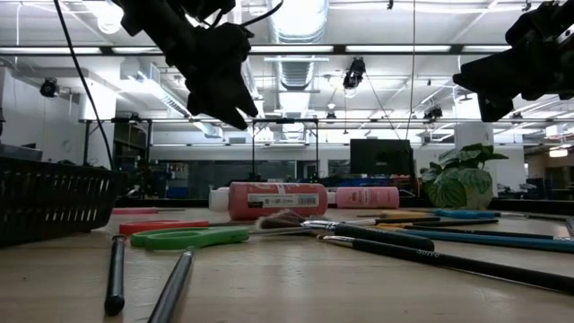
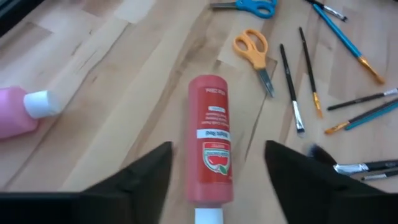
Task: Pick & Place Paint Supplies
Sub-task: Put the red paint bottle into the gray bin
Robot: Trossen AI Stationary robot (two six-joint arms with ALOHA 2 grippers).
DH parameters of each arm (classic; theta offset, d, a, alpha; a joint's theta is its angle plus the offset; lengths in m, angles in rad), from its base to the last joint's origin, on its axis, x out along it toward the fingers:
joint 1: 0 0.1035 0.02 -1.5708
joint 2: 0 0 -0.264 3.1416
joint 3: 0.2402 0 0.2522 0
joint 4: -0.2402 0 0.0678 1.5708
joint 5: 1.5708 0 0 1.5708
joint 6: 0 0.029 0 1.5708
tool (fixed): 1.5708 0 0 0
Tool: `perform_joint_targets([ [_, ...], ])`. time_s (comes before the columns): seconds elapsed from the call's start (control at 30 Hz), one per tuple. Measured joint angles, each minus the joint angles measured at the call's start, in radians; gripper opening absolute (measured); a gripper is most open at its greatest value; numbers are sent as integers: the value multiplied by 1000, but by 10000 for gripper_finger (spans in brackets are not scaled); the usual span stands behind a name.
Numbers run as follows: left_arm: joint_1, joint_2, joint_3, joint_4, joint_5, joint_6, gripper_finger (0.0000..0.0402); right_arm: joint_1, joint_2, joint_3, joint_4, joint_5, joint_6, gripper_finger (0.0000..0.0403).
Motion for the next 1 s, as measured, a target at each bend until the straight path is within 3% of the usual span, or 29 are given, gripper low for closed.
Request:
perform_joint_targets([
  [0.13, -1, 8, 0, 2, 5, 52, 346, 0, 0, 0, 0, 0, 0, 95],
  [0.23, -3, 37, 0, 4, 18, 63, 366, 0, 0, 0, 0, 0, 0, 95],
  [1.0, -3, 348, 0, 89, 36, 60, 369, 0, -1, 0, 0, 0, 0, 95],
])
